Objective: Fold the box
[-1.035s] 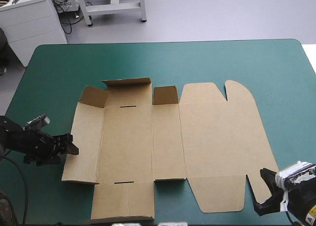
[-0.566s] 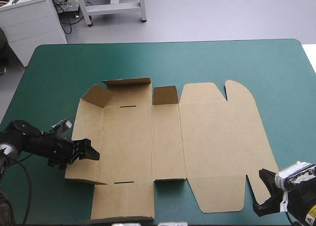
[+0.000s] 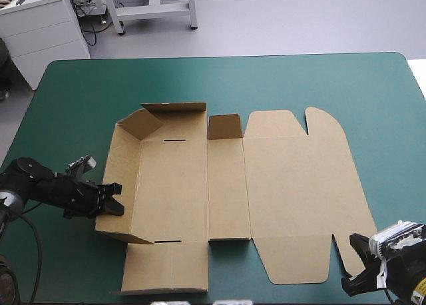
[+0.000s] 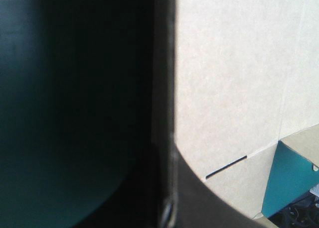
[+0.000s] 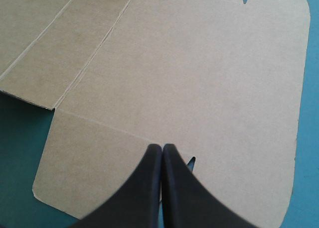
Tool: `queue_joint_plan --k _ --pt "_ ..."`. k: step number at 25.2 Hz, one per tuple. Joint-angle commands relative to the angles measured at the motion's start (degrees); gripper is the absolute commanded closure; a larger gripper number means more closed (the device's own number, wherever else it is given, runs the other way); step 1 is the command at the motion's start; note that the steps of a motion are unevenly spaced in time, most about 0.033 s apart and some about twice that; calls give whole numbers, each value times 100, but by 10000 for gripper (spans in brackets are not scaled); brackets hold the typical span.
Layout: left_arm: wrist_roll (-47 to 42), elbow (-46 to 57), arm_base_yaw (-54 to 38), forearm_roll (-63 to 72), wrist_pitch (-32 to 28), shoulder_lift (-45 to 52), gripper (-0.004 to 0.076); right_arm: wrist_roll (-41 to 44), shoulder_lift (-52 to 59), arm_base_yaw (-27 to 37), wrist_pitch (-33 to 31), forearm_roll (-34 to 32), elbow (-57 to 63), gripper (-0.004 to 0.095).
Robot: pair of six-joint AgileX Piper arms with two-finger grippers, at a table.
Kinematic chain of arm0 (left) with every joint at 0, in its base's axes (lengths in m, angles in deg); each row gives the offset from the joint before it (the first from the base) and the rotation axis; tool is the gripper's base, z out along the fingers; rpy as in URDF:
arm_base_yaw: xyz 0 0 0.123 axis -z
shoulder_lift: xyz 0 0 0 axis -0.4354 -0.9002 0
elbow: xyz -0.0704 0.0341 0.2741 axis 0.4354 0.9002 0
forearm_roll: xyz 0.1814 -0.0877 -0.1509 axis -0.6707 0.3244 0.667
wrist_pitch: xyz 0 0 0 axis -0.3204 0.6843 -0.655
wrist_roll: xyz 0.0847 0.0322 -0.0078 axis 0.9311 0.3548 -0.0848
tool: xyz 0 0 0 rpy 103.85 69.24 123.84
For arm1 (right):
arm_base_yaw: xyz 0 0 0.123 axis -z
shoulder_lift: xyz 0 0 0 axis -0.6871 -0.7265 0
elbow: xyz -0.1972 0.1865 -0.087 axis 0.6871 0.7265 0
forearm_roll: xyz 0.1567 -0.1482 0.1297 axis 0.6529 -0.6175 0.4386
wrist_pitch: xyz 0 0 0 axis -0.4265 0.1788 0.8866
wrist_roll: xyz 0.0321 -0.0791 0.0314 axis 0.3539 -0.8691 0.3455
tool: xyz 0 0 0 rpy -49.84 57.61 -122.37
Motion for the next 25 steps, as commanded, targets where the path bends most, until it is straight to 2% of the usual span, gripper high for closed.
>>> queue_joint_plan --k 1,2,6,11,21,25 --pt "22 -672 24 159 588 140 756 -50 -60 21 325 -13 -134 931" --pt "-9 -832 52 70 588 140 756 -50 -60 21 311 -13 -134 931" --pt "-725 -2408 1094 -2673 587 140 756 -50 -60 21 230 -13 -134 931" --pt "-686 -3140 2140 -3658 390 130 756 -50 -60 21 230 98 -134 931" --pt "-669 -3308 4343 -6121 -1415 30 756 -50 -60 21 230 267 -134 931" --pt "-710 -3308 5298 -7329 -1885 -219 756 -50 -60 21 230 291 -134 931"
